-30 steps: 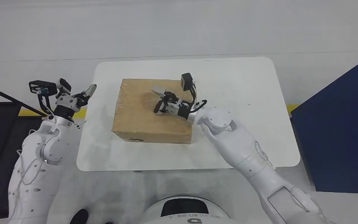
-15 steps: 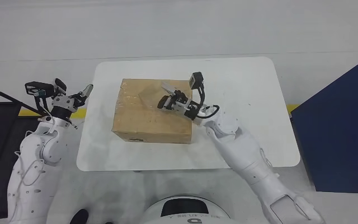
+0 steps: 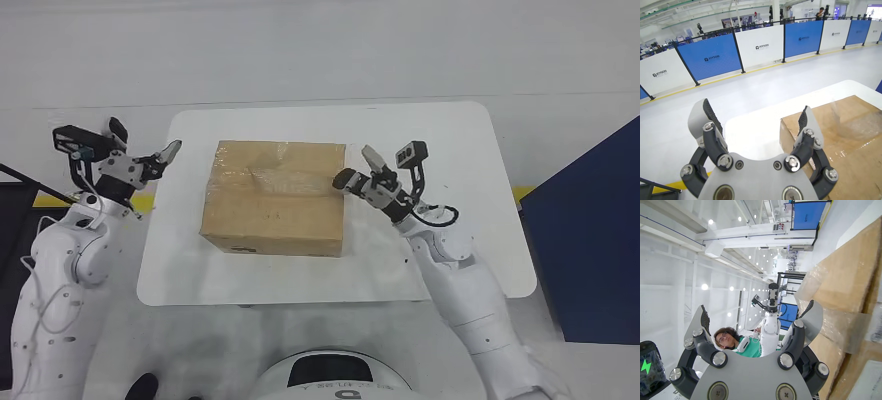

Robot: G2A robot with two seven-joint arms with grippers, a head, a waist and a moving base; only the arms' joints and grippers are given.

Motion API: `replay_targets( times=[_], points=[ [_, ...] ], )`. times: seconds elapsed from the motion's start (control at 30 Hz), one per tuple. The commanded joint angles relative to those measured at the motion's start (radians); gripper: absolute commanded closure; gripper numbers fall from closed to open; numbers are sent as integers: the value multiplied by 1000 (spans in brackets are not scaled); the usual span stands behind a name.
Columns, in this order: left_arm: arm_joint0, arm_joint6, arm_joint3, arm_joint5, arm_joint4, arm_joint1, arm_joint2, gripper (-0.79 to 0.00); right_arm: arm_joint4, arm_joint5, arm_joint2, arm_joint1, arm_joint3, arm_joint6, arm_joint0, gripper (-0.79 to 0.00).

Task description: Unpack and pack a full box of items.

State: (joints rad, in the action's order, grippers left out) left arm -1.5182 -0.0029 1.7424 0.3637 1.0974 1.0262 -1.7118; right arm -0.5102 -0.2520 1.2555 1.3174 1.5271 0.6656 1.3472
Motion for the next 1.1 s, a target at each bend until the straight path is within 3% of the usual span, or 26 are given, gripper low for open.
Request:
replay_targets(
  times=[0.0,0.2,0.37,0.57,0.83,1.07],
  points=[
    [23,-43,21,-4,13,-1,0,-785,2,19,-2,-1,-22,7,-13,-785],
    [67,-146,74,14,16,-4,10,-785,3,47,-45,6,-100,29,-73,-785],
    [123,-334,92,81,5,-11,38,-785,0,41,-80,13,-156,45,-114,-785],
    [254,-547,46,147,-40,-14,127,-785,-10,12,-106,19,-196,72,-138,-785],
    [343,-585,31,184,97,-8,286,-785,-28,-28,-111,21,-209,87,-137,-785],
    [435,-652,-35,240,171,6,438,-785,-28,-28,-111,21,-209,87,-137,-785]
  ],
)
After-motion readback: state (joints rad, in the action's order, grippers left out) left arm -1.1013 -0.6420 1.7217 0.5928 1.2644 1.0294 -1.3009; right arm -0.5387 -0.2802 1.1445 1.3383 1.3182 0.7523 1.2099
